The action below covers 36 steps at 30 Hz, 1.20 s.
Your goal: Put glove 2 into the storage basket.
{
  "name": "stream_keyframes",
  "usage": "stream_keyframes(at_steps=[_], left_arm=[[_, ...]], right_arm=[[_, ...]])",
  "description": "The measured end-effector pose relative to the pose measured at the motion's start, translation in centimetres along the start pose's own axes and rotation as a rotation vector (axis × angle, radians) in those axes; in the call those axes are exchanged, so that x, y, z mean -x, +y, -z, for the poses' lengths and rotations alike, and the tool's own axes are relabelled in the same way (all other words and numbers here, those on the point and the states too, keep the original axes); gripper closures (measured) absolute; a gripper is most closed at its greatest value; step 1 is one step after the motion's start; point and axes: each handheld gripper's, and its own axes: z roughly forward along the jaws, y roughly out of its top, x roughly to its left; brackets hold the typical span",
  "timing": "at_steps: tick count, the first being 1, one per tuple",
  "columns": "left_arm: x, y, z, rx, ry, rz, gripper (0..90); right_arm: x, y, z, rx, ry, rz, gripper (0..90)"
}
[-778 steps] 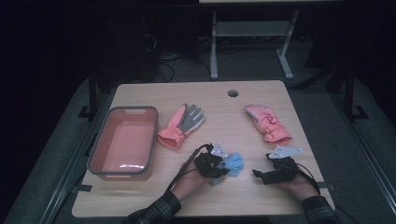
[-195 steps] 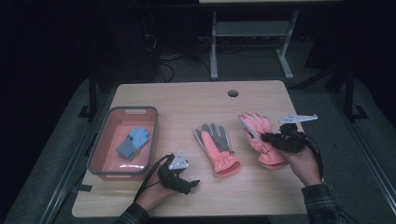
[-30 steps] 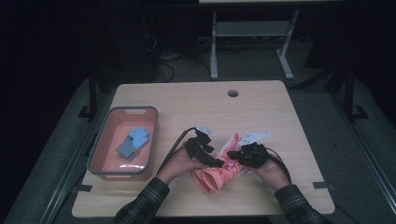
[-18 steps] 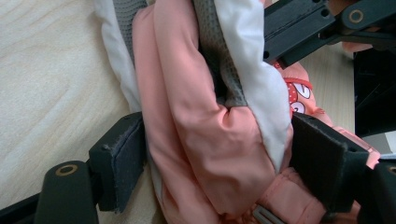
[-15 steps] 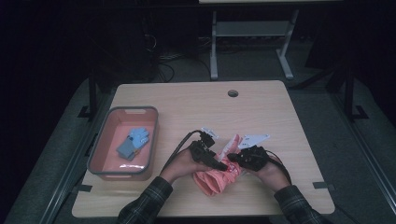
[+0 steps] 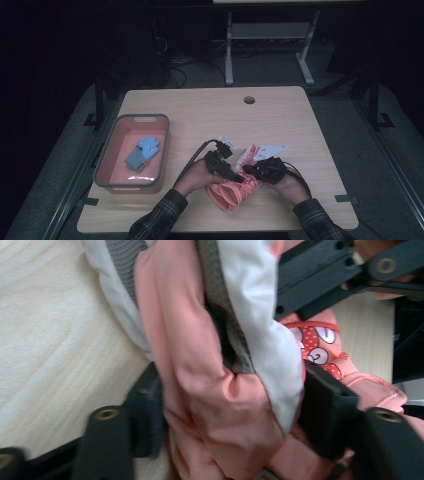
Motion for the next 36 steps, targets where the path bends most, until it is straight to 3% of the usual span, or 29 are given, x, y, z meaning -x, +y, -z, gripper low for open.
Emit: stream_keyframes(at_steps=[3, 5, 8, 13, 15, 17, 22, 25, 29, 36], left_arm=[[0.0, 0.0, 0.1, -0.009, 0.011, -0.004, 44.8], [0.1, 0.0, 0.2, -0.004, 0.009, -0.005, 49.2], [0.1, -0.1, 0.3, 0.012, 0.007, 0.000, 53.7], [0.3, -0.1, 0.7, 0.022, 0.006, 0.005, 58.8], [0.5, 0.0, 0.8, 0.023, 0.010, 0.001, 60.1], [0.6, -0.1, 1.0, 0.031, 0.011, 0.007, 60.7], [1.0, -0.1, 1.6, 0.048, 0.011, -0.004, 61.5], [0.9, -0.1, 2.2, 0.062, 0.009, -0.011, 62.1], [0.7, -0.2, 3.1, 0.083, 0.012, -0.006, 62.5], [0.8, -0.1, 4.4, 0.124, 0.046, -0.004, 62.5]], right_arm=[[0.1, 0.2, 0.4, 0.009, 0.012, -0.003, 89.1], [0.4, 0.3, 1.3, 0.028, 0.043, -0.039, 77.8], [0.4, -0.2, 3.2, 0.038, 0.031, -0.077, 73.8], [0.5, -3.0, 5.4, -0.003, -0.003, -0.141, 69.4], [0.4, -4.0, 5.4, -0.038, -0.005, -0.159, 69.5], [0.1, -4.6, 4.8, -0.074, 0.003, -0.137, 69.5], [-0.3, -4.4, 3.3, -0.118, 0.004, -0.110, 69.8], [-0.1, -4.3, 3.1, -0.101, 0.011, -0.112, 62.7], [0.3, -4.6, 3.3, -0.073, -0.014, -0.119, 52.8], [1.2, -5.1, 3.3, -0.052, -0.092, -0.157, 35.2]])
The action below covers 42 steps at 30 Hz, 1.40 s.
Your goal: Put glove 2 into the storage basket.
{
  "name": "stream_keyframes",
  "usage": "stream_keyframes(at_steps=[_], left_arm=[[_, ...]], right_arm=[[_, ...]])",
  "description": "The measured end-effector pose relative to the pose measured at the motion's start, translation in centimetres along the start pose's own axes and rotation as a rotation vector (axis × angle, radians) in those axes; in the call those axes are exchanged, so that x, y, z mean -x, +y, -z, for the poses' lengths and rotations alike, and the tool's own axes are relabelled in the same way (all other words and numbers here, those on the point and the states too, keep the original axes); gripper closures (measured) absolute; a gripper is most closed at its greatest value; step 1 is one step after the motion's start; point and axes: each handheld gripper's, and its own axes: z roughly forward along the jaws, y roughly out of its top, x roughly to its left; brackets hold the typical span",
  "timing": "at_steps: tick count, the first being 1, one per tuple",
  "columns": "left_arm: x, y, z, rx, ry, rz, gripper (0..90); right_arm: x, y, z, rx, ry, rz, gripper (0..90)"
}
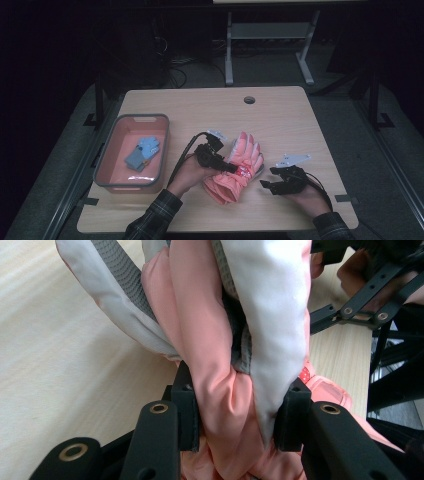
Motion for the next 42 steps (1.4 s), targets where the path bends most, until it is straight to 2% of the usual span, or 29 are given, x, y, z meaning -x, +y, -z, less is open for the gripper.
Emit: stream_keyframes(at_steps=[2, 6, 11, 16, 18, 19, 20, 24, 30, 36, 39, 42], left_arm=[[-0.1, 0.1, 0.4, 0.007, 0.019, -0.006, 62.5], [-0.2, 0.1, 1.4, 0.031, 0.040, -0.012, 62.5], [-0.3, 0.0, 2.2, 0.040, 0.063, -0.021, 62.5], [-0.2, 0.2, 3.7, 0.080, 0.076, -0.006, 62.5], [-0.1, 0.3, 4.2, 0.088, 0.081, -0.002, 62.4], [-0.2, 0.4, 5.2, 0.106, 0.085, 0.007, 62.4], [-0.2, 0.4, 5.2, 0.106, 0.085, 0.007, 62.4], [-0.6, 0.4, 7.1, 0.128, 0.100, 0.015, 62.3], [-1.0, 0.1, 10.1, 0.167, 0.119, 0.048, 62.2], [-1.4, -0.1, 12.6, 0.186, 0.136, 0.067, 62.1], [-1.7, -0.3, 13.9, 0.189, 0.132, 0.076, 62.1], [-1.9, -0.5, 15.2, 0.195, 0.150, 0.083, 62.0]], right_arm=[[0.2, -0.1, -0.2, 0.007, -0.022, 0.014, 32.4], [0.5, -0.4, -0.6, 0.015, -0.043, -0.005, 24.9], [1.0, -0.7, -1.1, 0.006, -0.057, -0.016, 19.8], [1.1, -1.0, -1.7, 0.048, -0.077, -0.003, 13.5], [1.1, -1.0, -1.7, 0.047, -0.076, -0.002, 13.5], [1.1, -1.0, -1.7, 0.048, -0.075, -0.003, 13.5], [1.1, -1.0, -1.7, 0.048, -0.075, -0.003, 13.5], [1.1, -1.0, -1.7, 0.050, -0.075, -0.003, 13.4], [1.1, -1.0, -1.7, 0.051, -0.075, -0.004, 13.4], [1.1, -1.0, -1.7, 0.051, -0.075, -0.004, 13.4], [1.1, -1.0, -1.7, 0.051, -0.076, -0.004, 13.3], [1.1, -1.0, -1.7, 0.051, -0.076, -0.004, 13.3]])
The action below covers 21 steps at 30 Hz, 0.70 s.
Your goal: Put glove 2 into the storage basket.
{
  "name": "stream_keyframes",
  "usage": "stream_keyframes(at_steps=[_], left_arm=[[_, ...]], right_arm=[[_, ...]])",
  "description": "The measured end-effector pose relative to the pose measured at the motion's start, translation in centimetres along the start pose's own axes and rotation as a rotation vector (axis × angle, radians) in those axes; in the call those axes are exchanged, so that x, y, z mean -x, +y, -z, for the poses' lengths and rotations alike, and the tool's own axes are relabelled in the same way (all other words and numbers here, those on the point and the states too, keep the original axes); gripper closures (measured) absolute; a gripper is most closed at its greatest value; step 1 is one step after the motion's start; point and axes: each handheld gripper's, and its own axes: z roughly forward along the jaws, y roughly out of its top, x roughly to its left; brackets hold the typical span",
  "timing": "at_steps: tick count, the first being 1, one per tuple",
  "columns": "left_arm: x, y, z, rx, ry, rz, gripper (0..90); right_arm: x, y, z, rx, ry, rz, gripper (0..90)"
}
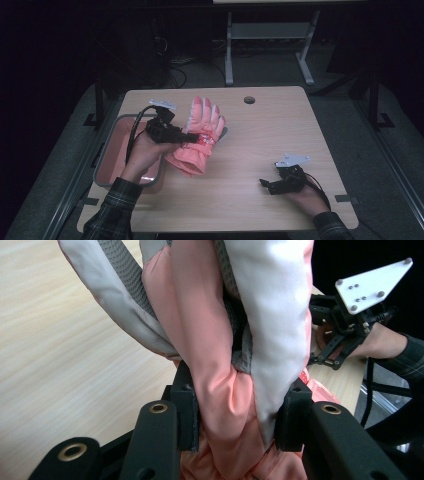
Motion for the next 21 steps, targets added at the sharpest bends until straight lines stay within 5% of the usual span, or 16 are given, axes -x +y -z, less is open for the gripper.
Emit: stream_keyframes(at_steps=[12, 21], left_arm=[[-2.1, -0.8, 6.0, 0.035, 0.050, 0.061, 61.8], [-5.2, -3.5, 10.5, 0.069, 0.118, 0.153, 61.6]], right_arm=[[0.1, 0.0, 0.0, -0.001, -0.006, -0.001, 13.3], [0.1, 0.0, 0.0, 0.000, -0.009, -0.001, 13.3]])
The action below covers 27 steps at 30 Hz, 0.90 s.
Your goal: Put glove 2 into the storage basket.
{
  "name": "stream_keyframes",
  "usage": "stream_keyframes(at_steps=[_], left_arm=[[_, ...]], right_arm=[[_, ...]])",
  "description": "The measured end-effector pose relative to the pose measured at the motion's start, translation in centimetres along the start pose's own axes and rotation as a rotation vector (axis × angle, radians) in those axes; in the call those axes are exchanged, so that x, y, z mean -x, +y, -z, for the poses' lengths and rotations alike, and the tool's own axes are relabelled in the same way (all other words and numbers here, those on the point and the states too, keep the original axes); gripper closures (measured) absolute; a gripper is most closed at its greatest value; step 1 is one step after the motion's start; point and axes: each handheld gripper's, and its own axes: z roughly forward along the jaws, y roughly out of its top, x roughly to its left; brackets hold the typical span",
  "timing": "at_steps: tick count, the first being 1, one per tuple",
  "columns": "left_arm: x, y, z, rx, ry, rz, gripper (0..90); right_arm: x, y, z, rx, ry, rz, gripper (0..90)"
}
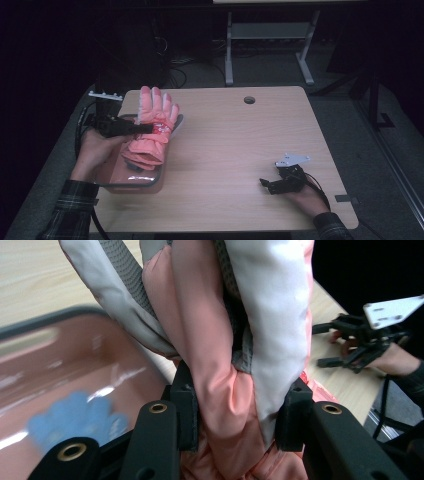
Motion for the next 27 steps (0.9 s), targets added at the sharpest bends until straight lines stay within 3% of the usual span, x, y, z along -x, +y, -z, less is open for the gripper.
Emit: stream_keyframes(at_steps=[4, 11, 18, 21, 27], left_arm=[[-1.9, -1.2, 0.6, -0.011, 0.028, 0.042, 61.5], [-4.5, -3.2, 0.0, -0.027, 0.064, 0.110, 61.5], [-6.1, -4.3, -2.0, -0.074, 0.103, 0.154, 60.9], [-6.8, -5.1, -3.8, -0.130, 0.117, 0.168, 60.4], [-7.5, -5.8, -5.2, -0.158, 0.123, 0.187, 59.2]], right_arm=[[0.0, 0.0, 0.0, -0.001, -0.002, -0.003, 13.2], [0.0, 0.0, 0.0, -0.002, -0.002, -0.002, 13.3], [0.0, 0.0, 0.0, -0.003, -0.003, -0.002, 13.2], [0.0, 0.0, 0.0, -0.002, -0.003, -0.002, 13.2], [0.0, 0.0, 0.0, -0.002, -0.003, -0.002, 13.2]])
